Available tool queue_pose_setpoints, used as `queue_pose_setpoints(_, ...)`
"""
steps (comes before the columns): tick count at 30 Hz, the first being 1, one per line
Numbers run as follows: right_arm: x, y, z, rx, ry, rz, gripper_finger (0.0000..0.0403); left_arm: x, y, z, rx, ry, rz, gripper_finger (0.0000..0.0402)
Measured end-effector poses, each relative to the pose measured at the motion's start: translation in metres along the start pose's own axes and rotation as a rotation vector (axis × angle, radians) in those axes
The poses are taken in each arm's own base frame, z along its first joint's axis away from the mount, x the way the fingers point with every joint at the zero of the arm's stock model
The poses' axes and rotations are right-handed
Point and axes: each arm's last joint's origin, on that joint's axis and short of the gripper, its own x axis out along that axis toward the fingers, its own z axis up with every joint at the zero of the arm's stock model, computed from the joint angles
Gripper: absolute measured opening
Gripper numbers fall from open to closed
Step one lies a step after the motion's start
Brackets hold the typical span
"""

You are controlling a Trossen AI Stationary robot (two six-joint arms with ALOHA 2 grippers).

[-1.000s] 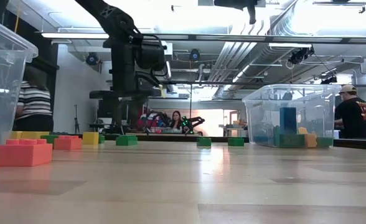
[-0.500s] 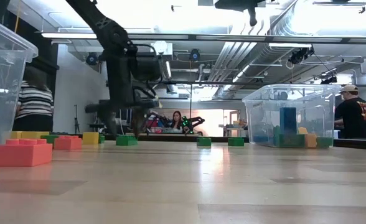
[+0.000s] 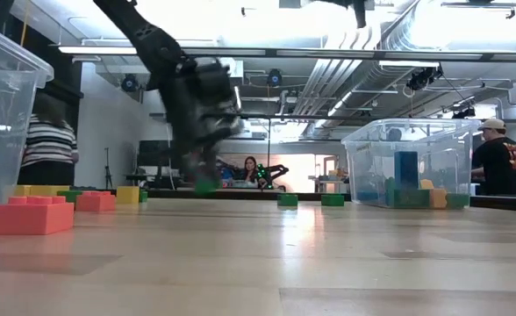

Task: Sort blocks by size
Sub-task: Put the large green game piece into the right transparent bin

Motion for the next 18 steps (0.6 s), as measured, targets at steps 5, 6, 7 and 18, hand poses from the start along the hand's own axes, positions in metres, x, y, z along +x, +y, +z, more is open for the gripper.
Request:
queue_pose_setpoints(5,-0.014,0.007,0.015,0.018,-0.078,0.118,0.0001,-0.036,-0.044,0.05,0.107,-0.266,-0.292,0.0082)
queue_pose_setpoints(6,-0.016,0.008,0.017,0.017,-0.088,0.135,0.0001,-0.047,-0.055,0.06,0.14,-0.337,-0.351,0.0082)
queue_pose_setpoints(7,-0.018,0.009,0.018,0.017,-0.097,0.144,0.0001,-0.058,-0.064,0.066,0.178,-0.399,-0.4,0.0082)
queue_pose_setpoints(18,-0.02,0.012,0.022,0.02,-0.14,0.169,0.0001,-0.048,-0.164,0.106,0.434,-0.508,-0.691,0.0082)
